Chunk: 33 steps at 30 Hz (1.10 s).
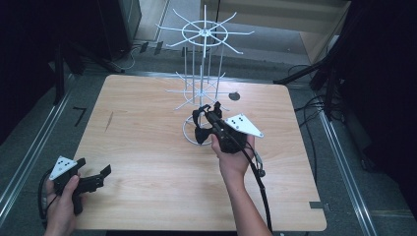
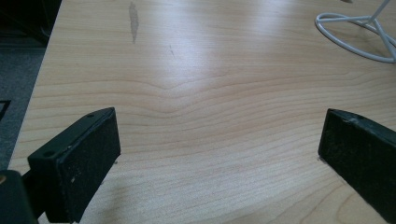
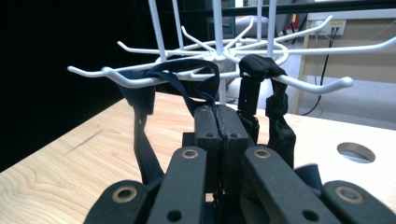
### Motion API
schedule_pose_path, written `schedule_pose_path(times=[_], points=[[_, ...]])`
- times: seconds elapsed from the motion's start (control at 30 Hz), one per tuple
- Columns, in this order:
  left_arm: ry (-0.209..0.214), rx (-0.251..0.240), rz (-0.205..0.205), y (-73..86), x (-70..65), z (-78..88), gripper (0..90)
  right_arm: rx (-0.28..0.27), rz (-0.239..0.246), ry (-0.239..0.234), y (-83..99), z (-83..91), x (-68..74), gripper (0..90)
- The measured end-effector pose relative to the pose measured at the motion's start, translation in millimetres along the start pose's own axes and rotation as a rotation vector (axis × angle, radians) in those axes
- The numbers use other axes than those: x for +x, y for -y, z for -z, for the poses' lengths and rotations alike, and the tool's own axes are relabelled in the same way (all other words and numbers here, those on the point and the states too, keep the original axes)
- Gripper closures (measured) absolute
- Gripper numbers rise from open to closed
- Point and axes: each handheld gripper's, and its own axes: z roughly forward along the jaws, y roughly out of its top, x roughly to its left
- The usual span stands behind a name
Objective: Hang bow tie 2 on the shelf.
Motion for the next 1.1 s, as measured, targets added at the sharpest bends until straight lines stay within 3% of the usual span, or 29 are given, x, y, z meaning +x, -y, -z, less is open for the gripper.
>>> schedule_pose_path(times=[0.1,0.23,0.27,0.3,0.47,0.83,1.1], points=[[0.0,-0.001,0.0,0.0,0.0,0.1,0.0,0.005,-0.012,0.004,0.8,-1.2,-1.8,88.2],[0.001,0.0,-0.002,0.0,0.0,0.0,0.0,0.001,-0.032,-0.007,4.1,0.0,-4.2,74.6],[0.001,0.0,-0.002,0.0,0.0,0.0,0.0,0.001,-0.032,-0.007,4.1,0.0,-4.2,74.6],[0.0,-0.001,-0.002,0.0,-0.1,-0.1,0.0,-0.002,-0.038,-0.008,6.1,1.4,-6.4,68.5],[-0.001,0.001,-0.002,0.0,-0.3,0.0,0.0,-0.003,-0.045,-0.016,9.0,5.5,-10.8,58.3],[-0.001,0.005,-0.004,-0.2,-0.6,0.0,0.0,0.004,-0.028,-0.041,14.5,19.1,-23.0,46.5],[-0.001,0.005,-0.006,-0.1,-0.7,0.1,0.0,0.021,-0.031,-0.059,20.8,30.2,-32.5,28.9]])
